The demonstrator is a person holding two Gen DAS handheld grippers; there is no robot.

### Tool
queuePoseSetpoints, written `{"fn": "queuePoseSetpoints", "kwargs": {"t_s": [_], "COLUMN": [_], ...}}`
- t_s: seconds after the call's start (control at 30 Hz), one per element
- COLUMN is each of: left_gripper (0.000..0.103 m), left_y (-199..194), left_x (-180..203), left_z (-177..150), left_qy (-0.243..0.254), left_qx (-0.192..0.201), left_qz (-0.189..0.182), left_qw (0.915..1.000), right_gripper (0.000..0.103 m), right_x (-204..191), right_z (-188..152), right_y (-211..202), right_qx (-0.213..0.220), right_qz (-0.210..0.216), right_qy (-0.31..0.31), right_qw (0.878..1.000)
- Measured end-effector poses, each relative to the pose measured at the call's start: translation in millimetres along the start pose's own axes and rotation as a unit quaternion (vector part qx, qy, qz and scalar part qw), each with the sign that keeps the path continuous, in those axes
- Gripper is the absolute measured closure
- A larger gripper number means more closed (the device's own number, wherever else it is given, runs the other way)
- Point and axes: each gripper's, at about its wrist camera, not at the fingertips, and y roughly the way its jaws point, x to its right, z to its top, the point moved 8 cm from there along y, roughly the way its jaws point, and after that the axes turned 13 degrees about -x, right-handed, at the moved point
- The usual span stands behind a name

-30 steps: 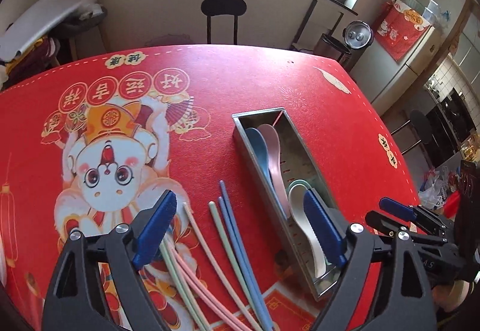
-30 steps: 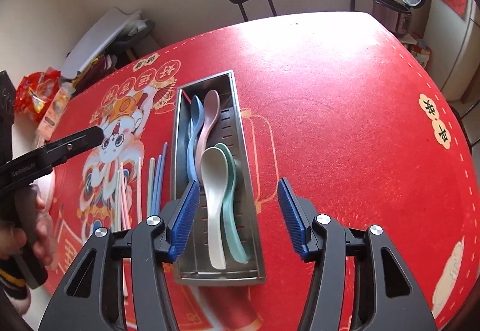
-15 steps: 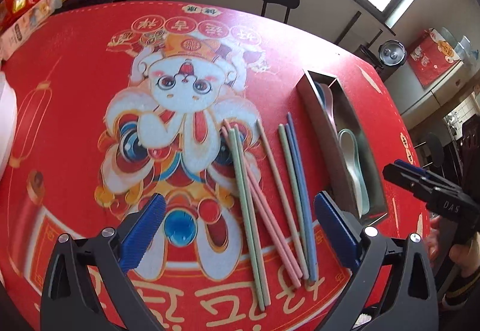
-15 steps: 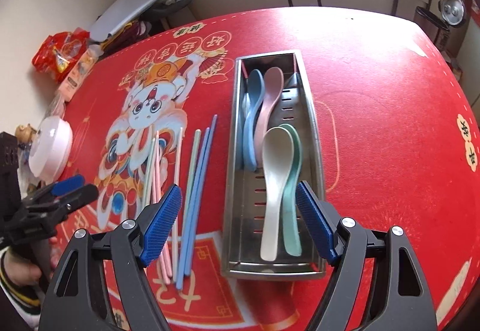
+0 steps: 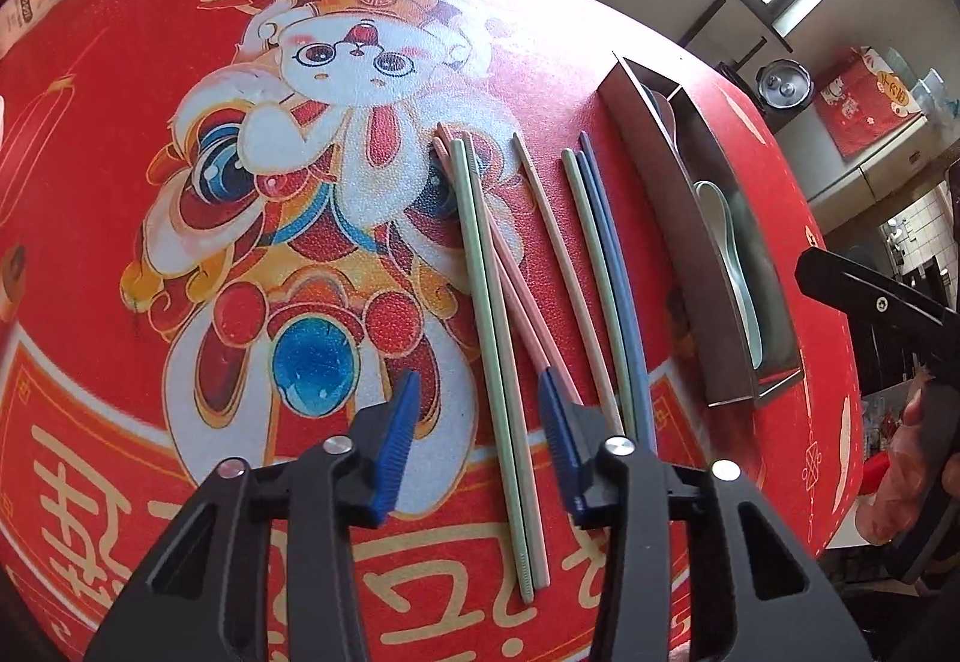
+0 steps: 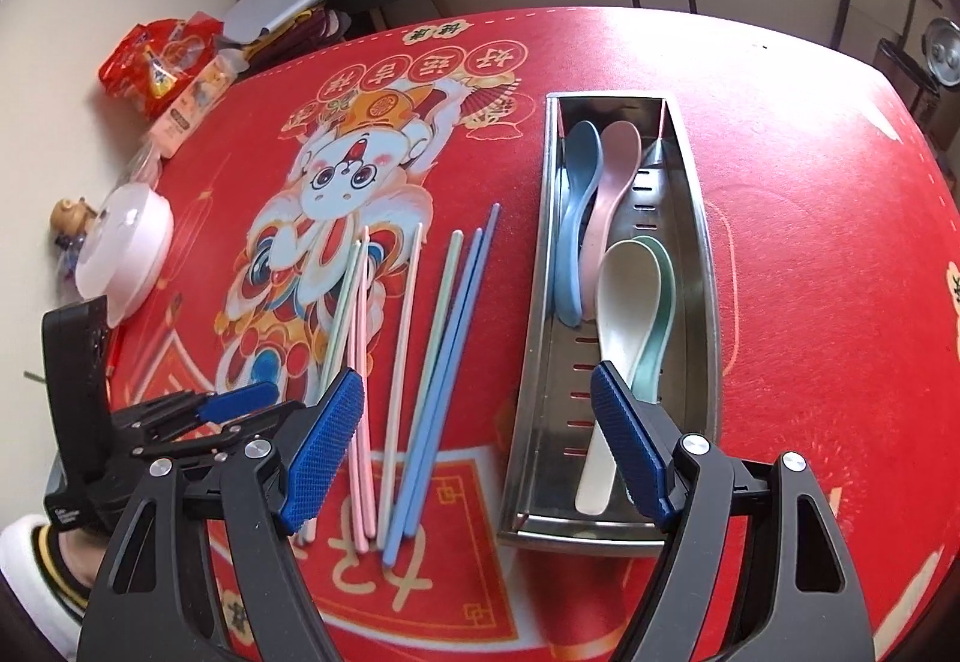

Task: Organize utensils
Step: 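Lower the right tool onto the blue chopsticks while the left tool closes on green chopsticks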

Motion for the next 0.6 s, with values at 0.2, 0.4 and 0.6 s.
{"fn": "queuePoseSetpoints", "kwargs": {"t_s": [0.2,0.4,0.6], "left_gripper": [0.077,0.082,0.084], "left_y": [12.7,14.7,15.1], "left_x": [0.7,-0.9,-1.6], "left_z": [5.3,7.7,9.6], "left_qy": [-0.003,-0.006,-0.003], "left_qx": [-0.012,-0.011,-0.008], "left_qz": [-0.001,-0.001,-0.002], "left_qw": [0.9999,0.9999,1.0], "right_gripper": [0.029,0.037,0.051], "right_x": [0.5,0.6,-13.0], "right_z": [-1.4,-3.1,-3.3], "right_y": [-0.5,2.6,14.6], "right_qx": [0.001,-0.006,-0.024], "right_qz": [0.003,0.007,0.011], "right_qy": [-0.001,-0.002,-0.022], "right_qw": [1.0,1.0,0.999]}}
